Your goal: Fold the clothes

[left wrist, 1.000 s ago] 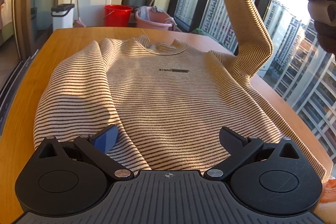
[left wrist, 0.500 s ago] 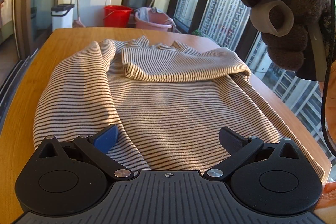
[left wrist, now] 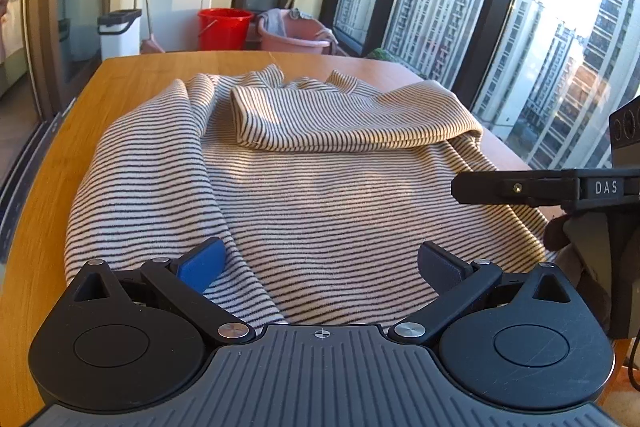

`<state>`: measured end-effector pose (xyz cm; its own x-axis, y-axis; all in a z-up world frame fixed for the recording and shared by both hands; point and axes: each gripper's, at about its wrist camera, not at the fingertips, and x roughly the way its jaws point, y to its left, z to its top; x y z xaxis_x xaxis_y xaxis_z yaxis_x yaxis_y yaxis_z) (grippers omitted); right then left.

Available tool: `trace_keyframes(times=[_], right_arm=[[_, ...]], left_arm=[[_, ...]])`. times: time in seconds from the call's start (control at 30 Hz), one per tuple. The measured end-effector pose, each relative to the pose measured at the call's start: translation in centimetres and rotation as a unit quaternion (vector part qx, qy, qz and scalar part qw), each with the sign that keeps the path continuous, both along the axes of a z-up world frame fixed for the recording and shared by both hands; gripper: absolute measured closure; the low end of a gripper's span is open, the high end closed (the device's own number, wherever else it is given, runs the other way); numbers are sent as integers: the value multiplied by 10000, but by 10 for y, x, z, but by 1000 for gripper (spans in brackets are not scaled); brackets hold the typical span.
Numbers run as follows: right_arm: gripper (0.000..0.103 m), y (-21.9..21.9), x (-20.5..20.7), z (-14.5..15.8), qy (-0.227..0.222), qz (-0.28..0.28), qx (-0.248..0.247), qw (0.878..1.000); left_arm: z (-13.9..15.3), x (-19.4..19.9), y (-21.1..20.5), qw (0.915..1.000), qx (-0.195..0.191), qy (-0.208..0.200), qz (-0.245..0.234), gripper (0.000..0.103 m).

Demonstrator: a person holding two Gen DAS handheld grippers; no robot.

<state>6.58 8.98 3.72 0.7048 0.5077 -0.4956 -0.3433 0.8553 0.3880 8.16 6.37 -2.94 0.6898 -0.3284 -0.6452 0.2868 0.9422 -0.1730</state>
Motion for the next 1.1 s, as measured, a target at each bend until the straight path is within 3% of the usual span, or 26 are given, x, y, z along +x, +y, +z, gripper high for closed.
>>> trace_keyframes(times=[0.1, 0.23, 0.37, 0.47, 0.83, 1.03, 1.1], right_arm=[[0, -13, -15, -20, 213, -114, 121, 9996], [0, -19, -16, -28, 305, -153, 221, 9992], [0, -20, -10, -29, 317, -145, 296, 9990], [0, -21, -5, -29, 326, -138, 352, 9988], [0, -22, 0, -32, 379, -41, 454, 9982], [0, -28, 2, -36, 436, 46, 704, 9966], [0, -26, 2, -36, 432, 132, 651, 9969]], left_arm=[[16, -8, 11, 9999, 88, -41, -63, 0], [41, -38, 24, 9965, 689, -395, -276, 0], [39, -66, 18, 9859, 1488, -129, -752, 0], [31, -78, 9, 9789, 1880, 2, -807, 0], [33, -91, -3, 9760, 1841, -52, -1165, 0], [24, -85, 3, 9799, 1745, -13, -968, 1], [21, -82, 6, 9818, 1690, -9, -868, 13]])
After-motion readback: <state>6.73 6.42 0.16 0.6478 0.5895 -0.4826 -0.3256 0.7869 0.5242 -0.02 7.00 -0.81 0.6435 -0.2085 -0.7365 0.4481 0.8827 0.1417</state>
